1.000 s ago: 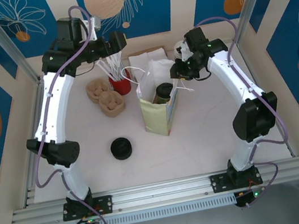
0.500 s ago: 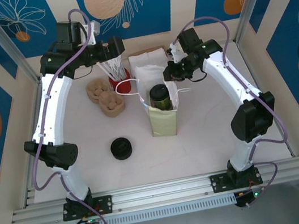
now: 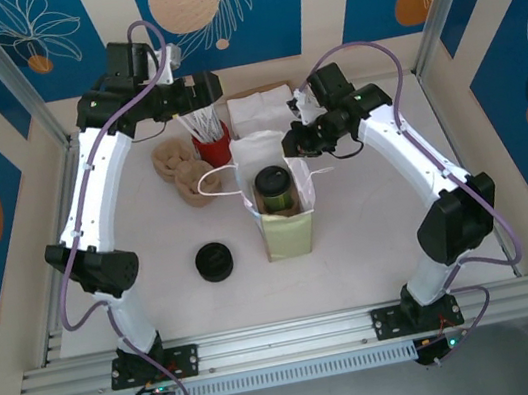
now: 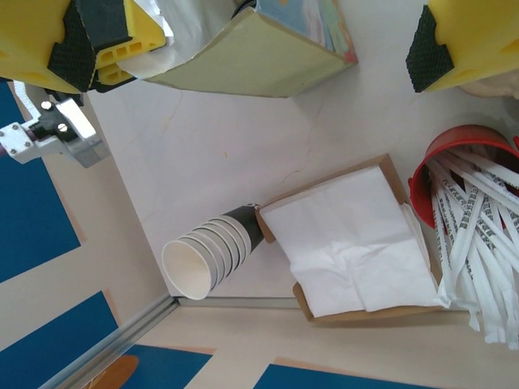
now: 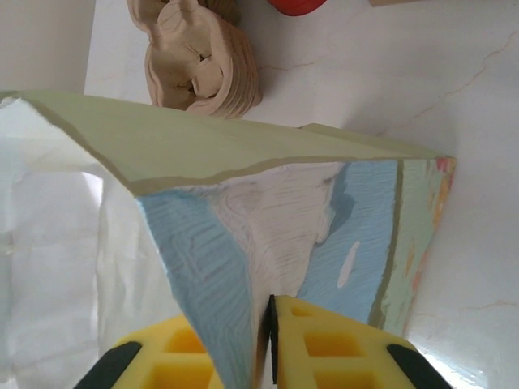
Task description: Pack the takeout coffee
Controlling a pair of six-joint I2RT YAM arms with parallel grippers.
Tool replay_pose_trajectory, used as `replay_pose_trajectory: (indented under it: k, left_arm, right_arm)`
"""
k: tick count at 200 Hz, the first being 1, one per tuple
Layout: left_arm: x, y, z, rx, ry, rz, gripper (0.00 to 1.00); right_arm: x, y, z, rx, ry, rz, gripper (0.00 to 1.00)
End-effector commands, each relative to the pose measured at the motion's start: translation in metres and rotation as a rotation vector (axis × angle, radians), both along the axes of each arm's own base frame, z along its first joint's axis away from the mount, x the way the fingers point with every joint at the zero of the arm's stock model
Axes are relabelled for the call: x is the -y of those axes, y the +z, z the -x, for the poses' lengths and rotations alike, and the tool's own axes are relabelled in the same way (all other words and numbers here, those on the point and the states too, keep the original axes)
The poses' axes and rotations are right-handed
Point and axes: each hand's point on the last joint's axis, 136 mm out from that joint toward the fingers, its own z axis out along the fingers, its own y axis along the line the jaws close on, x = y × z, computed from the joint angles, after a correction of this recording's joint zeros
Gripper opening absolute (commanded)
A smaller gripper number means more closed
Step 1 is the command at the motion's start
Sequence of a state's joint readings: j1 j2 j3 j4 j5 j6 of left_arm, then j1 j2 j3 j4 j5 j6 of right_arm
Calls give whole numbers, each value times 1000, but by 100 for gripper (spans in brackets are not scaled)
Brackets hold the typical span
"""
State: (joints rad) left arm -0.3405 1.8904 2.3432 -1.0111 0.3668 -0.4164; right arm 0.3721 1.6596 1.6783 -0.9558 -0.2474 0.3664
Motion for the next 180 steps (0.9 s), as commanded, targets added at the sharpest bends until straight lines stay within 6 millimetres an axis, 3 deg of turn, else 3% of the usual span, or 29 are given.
replay_pose_trajectory:
  k: [1, 27, 68, 105, 128, 165, 180]
  left_arm:
    - [-4, -10, -3, -30, -2, -7, 100]
    - [-13, -15, -8, -36, 59, -42, 100]
    - [-29, -17, -12, -23, 141, -98, 100]
    - [-35, -12, -12, 1, 172, -103, 100]
    - [-42, -4, -10, 22, 222, -93, 100]
    - [-72, 24, -12, 141, 403, -76, 100]
    - [-79, 23, -12, 170, 436, -91, 100]
  right_arm:
    - [-1, 10, 5, 7, -21, -29, 23]
    - [1, 15, 1, 14, -55, -26, 37]
    - [3, 37, -9, 54, -87, -58, 45]
    - [18, 85, -34, 121, -170, -174, 54]
    - [32, 100, -56, 168, -239, -191, 56]
    - [31, 127, -83, 318, -278, -202, 56]
    - [32, 131, -91, 363, -284, -196, 56]
